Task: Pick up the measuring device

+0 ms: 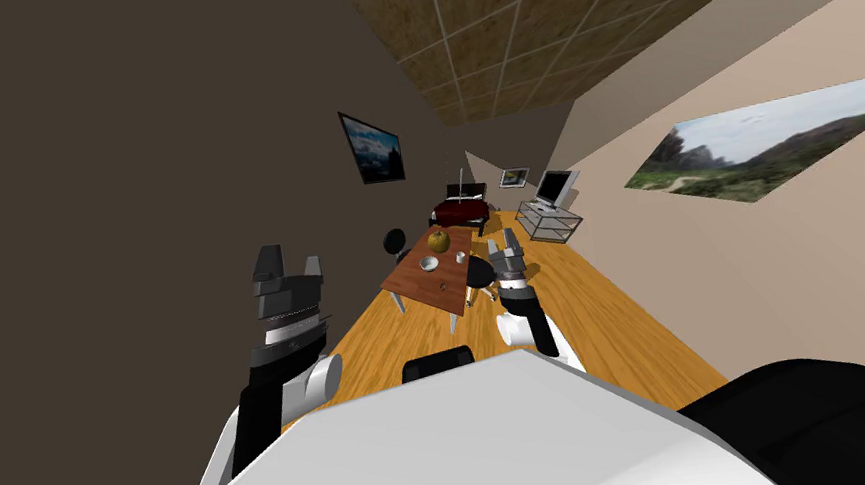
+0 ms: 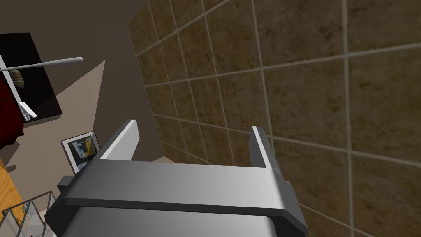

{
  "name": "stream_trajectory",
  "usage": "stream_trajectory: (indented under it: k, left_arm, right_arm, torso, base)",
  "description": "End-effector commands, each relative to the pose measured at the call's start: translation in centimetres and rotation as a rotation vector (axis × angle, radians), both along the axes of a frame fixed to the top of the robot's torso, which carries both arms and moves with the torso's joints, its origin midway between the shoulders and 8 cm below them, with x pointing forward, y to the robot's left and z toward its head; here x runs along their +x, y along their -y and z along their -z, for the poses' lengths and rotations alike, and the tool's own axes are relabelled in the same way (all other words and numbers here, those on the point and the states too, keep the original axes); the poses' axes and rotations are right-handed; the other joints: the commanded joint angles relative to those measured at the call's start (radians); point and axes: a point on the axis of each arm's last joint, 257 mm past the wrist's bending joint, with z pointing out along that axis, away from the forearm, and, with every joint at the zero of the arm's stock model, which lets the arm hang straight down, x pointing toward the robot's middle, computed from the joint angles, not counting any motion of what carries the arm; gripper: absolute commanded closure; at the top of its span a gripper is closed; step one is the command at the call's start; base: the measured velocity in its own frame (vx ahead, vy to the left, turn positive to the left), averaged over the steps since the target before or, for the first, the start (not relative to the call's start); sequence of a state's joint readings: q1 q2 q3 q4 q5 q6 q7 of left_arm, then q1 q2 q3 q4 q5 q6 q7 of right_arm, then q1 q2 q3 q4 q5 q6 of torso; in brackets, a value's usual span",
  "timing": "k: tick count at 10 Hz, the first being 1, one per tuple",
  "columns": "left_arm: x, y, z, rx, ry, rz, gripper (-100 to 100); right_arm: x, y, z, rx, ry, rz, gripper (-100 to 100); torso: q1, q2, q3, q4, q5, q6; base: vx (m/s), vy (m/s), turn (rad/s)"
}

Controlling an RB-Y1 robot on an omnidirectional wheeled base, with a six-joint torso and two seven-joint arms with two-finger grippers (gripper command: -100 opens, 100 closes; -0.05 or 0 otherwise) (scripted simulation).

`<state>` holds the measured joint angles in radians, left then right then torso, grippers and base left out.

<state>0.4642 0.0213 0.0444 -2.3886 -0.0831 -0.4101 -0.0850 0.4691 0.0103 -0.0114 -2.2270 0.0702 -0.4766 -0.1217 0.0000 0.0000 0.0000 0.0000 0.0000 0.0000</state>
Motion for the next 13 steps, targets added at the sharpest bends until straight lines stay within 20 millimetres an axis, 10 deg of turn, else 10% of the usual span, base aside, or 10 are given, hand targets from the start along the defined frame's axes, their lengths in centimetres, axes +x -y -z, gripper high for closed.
stream_trajectory:
  k: [1, 13]
  left_arm:
    - [0.0, 0.0, 0.0, 0.0, 0.0, 0.0, 0]
    - [0.0, 0.0, 0.0, 0.0, 0.0, 0.0, 0]
  right_arm:
    - [0.7, -0.1, 1.3, -0.041, -0.043, -0.004, -100]
    - [5.0, 4.1, 16.5, -0.269, -0.477, 0.084, -100]
  torso:
    - [0.0, 0.0, 0.0, 0.0, 0.0, 0.0]
    - [0.001, -0.002, -0.001, 0.0, 0.0, 0.0]
  base:
    - [0.007, 0.018, 0.119]
    - [0.026, 0.032, 0.13]
